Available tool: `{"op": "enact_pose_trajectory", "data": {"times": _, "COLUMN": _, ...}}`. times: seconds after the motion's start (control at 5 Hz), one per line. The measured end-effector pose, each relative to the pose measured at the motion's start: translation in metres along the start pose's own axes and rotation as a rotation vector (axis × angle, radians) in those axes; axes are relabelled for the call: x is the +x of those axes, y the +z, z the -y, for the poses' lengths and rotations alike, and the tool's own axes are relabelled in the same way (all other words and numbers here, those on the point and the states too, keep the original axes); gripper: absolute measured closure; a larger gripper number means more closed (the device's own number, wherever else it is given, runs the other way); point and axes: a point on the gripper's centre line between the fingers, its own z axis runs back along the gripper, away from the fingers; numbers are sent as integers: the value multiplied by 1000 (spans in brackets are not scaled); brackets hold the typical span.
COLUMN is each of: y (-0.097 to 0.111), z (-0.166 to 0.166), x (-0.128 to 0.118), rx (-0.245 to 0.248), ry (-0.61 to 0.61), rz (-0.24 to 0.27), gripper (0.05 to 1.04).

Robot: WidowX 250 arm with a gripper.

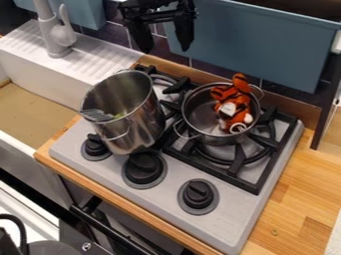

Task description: Le bras du robot souleve et poser la marmite sur le feu

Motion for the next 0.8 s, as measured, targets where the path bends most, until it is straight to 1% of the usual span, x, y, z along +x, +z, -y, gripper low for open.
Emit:
{"op": "enact_pose_trajectory", "data": {"times": 0.2, "y": -10, "z": -2, "x": -3, "rx": 5, "ry": -7, "rz": -34, "gripper": 83}}
{"op": "enact_pose_trajectory", "data": {"times": 0.4, "y": -14, "z": -2, "x": 0, "rx": 80, "ry": -234, "rz": -67, "gripper": 83}}
{"op": "enact_pose_trajectory", "data": {"times": 0.6, "y": -7, "z": 0, "x": 5, "rx": 128, "ry": -502, "rz": -116, "gripper": 83}}
{"op": "enact_pose_trajectory", "data": {"times": 0.8, "y": 5, "z": -1, "x": 8, "rx": 117, "ry": -760, "rz": -150, "gripper": 83}}
